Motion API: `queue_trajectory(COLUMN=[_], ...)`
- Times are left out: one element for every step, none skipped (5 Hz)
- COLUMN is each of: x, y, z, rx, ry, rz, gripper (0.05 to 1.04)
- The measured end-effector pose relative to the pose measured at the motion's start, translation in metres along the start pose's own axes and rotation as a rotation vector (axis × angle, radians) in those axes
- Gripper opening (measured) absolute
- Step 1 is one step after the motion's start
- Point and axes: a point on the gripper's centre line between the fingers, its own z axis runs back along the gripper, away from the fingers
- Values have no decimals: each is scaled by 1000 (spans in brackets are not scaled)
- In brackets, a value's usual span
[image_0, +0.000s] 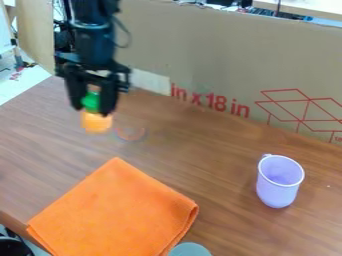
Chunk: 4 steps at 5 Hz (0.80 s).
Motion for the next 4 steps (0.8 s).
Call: queue_trajectory(x=[-5, -8, -12, -16], y=[50, 91, 116, 139], z=[-1, -15, -33, -55], rx=[-14, -6, -5, -11], ry=[3, 9, 31, 42], rz=[88, 162, 206, 267], gripper=[640, 640, 640, 640])
